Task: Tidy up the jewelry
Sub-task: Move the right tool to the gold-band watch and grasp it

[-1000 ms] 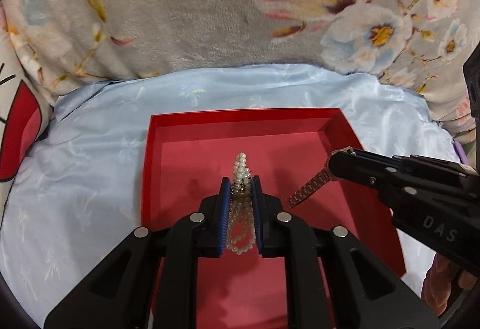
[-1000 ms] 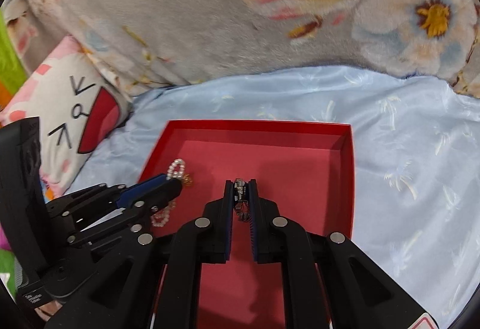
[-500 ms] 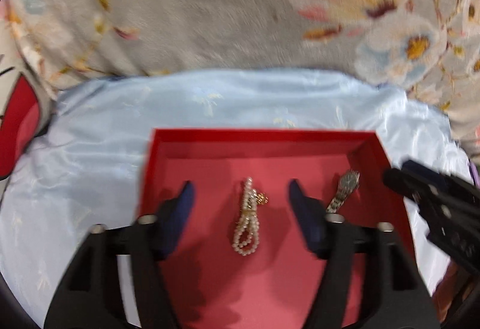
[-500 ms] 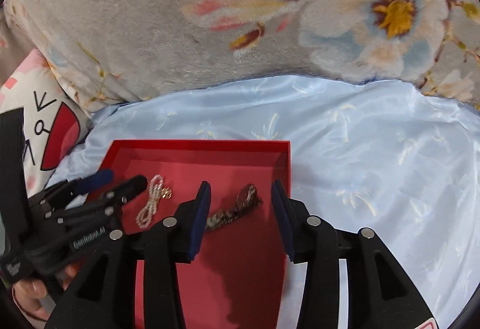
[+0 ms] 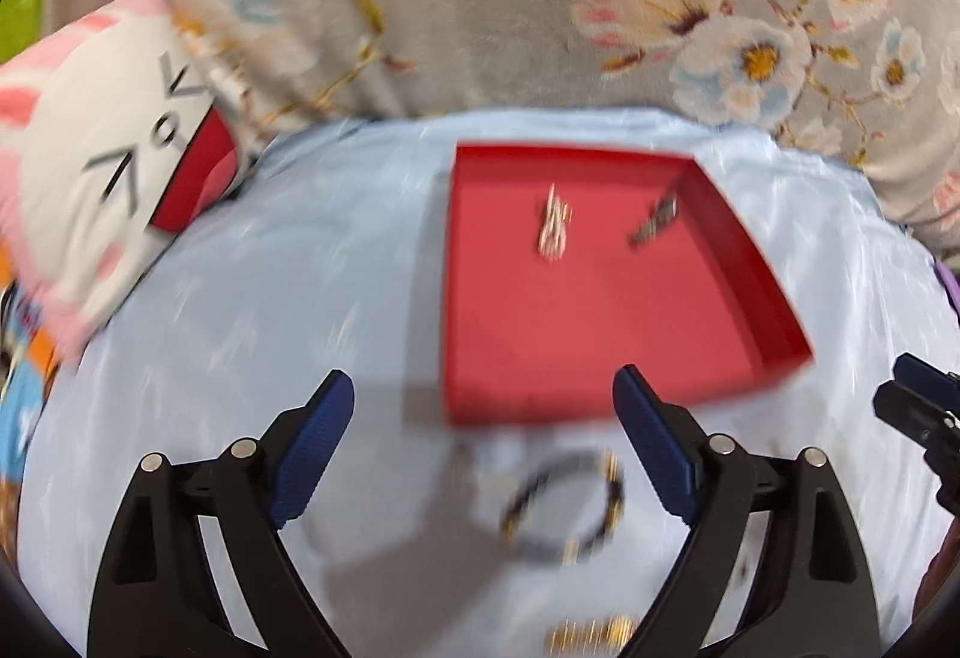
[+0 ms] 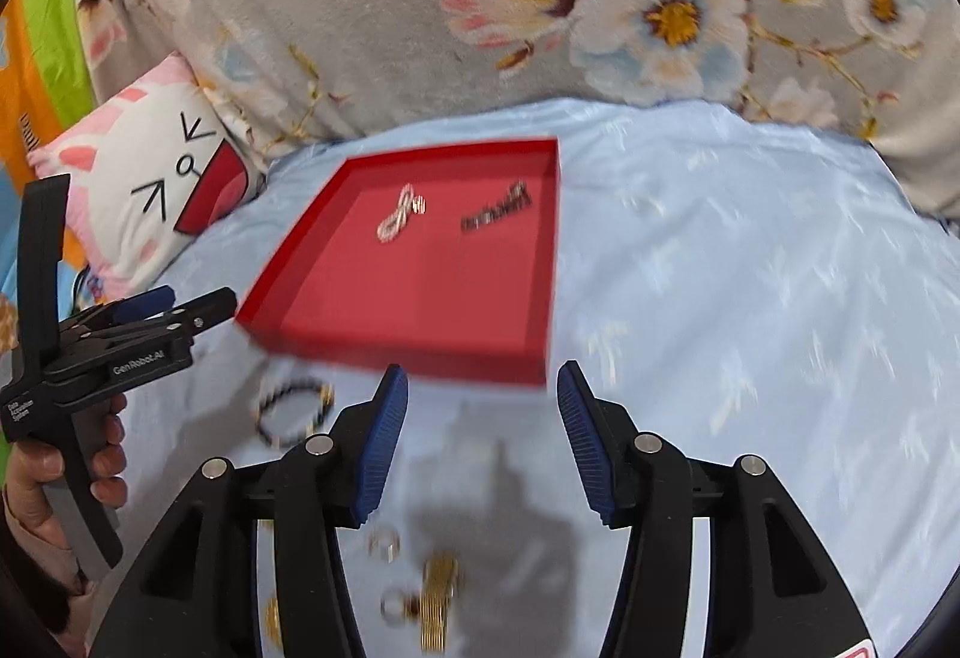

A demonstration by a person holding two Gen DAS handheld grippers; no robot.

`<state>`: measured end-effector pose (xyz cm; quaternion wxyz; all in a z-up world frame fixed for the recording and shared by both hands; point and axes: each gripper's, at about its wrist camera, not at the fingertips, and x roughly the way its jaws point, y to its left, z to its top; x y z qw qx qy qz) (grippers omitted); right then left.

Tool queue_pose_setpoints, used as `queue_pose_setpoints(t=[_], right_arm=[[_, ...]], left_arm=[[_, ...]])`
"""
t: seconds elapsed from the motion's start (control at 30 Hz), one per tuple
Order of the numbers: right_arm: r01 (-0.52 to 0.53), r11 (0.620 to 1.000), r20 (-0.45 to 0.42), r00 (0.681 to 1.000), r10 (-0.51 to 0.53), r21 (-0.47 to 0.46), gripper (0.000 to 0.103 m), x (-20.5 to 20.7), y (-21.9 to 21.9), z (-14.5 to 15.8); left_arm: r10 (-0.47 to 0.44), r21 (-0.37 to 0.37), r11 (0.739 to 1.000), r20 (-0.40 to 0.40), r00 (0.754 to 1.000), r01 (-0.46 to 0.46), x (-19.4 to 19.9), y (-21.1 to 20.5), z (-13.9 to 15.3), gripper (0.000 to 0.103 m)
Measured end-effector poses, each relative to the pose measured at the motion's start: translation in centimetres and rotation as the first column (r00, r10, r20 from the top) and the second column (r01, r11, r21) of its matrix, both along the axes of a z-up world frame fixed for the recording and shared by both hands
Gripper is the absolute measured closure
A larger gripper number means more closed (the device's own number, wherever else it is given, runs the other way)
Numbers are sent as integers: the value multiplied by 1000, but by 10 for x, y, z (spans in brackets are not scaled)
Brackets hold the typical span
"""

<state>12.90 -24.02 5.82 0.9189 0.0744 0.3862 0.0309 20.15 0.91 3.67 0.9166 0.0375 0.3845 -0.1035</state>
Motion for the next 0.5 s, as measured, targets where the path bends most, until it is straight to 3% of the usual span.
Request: queue_pose_setpoints(t=[0.13,0.23,0.5], right_arm=[[11,999,-59,998,-8,49,52,-48,1,-22],[36,999,-82,996,-36,1,52,-74,6,-38],[19,1000,-130,991,-16,18,52,-86,23,-64]], left_arm=[[15,-35,999,-61,998,-17,-46,15,-21,17],[28,-78,996,-118,993,-37,-74,22,-37,17],[24,-31,999,-125,992,-28,-121,16,-62,17]])
